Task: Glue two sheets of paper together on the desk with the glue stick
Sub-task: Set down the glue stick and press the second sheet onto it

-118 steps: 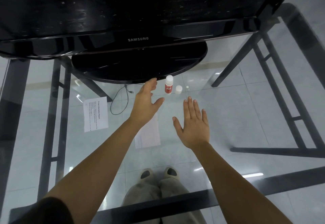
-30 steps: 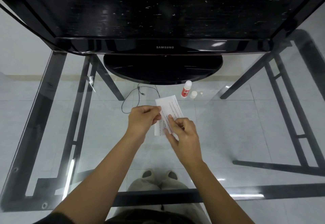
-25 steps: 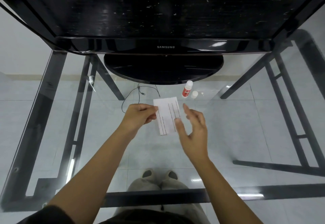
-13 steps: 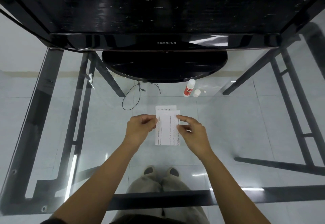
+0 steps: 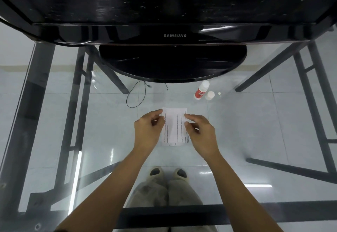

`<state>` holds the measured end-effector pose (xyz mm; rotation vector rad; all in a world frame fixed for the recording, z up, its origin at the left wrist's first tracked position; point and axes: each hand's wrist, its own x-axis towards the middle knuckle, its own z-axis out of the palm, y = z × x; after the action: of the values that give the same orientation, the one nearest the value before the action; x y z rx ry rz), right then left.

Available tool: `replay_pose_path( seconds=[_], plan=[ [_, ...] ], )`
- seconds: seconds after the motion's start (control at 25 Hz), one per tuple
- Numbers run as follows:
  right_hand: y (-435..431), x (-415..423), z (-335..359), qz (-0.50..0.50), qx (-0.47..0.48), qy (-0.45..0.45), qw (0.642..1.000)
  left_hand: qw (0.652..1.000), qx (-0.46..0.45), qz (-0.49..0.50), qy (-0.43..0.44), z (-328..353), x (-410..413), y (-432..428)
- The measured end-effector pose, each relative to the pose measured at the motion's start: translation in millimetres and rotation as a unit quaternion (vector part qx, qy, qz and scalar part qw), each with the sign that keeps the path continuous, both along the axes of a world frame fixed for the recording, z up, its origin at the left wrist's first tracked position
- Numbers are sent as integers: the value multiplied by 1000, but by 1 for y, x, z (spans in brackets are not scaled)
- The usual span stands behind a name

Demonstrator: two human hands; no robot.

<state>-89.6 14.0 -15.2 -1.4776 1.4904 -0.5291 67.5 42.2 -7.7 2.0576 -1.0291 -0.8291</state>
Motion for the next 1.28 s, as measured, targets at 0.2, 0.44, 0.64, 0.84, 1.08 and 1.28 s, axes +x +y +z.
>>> replay_pose_path(
  seconds=[0.2, 0.44, 0.64, 0.84, 1.08, 1.28],
  plan=[
    [6, -5, 2, -3, -5, -5, 1000, 1000, -8, -21, 2, 1, -1, 8],
    [7, -5, 4, 23, -6, -3, 1000, 999, 0, -41, -23, -3, 2, 12],
    [5, -4, 1, 23, -5, 10, 1000, 999, -5, -44, -26, -4, 0, 10],
    [2, -2, -3, 30, -1, 18, 999, 999, 2, -26, -32, -5, -1, 7],
    [1, -1, -7, 37, -5, 24, 999, 999, 4, -25, -42, -6, -1, 8],
    [1, -1, -9, 33, -7, 23, 999, 998, 17, -30, -58, -8, -2, 6]
  ],
)
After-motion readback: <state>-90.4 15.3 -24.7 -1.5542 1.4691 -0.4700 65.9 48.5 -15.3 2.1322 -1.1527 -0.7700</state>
